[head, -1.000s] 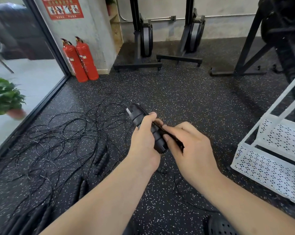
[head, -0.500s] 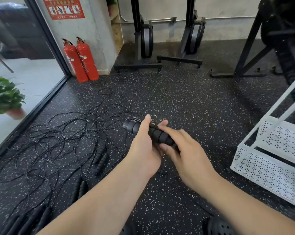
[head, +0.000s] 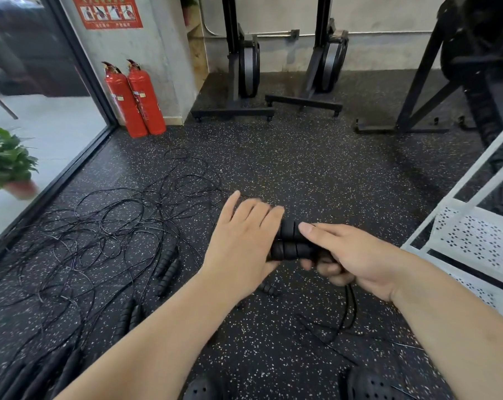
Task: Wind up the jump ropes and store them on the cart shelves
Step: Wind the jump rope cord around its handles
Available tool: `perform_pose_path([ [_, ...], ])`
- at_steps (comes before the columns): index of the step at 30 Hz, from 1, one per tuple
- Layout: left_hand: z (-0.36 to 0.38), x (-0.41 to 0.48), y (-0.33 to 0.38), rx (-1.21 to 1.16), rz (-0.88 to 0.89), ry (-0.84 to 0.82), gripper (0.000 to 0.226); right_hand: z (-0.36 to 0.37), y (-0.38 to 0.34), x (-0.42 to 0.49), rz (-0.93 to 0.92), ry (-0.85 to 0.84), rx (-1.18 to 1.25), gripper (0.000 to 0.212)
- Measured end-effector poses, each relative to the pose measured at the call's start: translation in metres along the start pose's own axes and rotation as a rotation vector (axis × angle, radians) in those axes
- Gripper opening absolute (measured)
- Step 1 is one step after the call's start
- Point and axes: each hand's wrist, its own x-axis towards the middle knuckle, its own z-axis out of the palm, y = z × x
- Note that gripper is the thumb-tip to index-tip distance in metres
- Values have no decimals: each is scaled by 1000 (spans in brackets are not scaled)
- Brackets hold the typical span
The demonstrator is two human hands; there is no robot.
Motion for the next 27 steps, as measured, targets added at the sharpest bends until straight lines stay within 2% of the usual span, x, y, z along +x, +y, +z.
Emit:
perform_pose_path([
  [2,-1,1,1,21,-26,-3,66,0,2,1,-2,-26,48,53],
  [4,-5,3,4,15,-58,-11,60,3,5,3,7,0,132,61],
  [9,-3,2,2,-65,-25,14,65,8,11,5,43,41,286,75],
  [12,-5,-1,2,-121,-5,-46,80,1,11,2,30,2,208,77],
  [14,-6,-2,2,-106,27,-66,74,-3,10,-1,14,-4,93,77],
  [17,-10,-1,-2,-156,19,-77,63,-7,9,-3,-32,87,-69,67],
  [19,-13,-1,-5,-238,-26,-88,59,-12,12,-1,-97,134,-73,58],
  [23,-20,0,-10,-387,-155,-87,46,-13,23,4,-211,125,-176,36],
  [27,-15,3,-18,-294,-243,-110,47,-3,27,7,-251,211,-575,23],
])
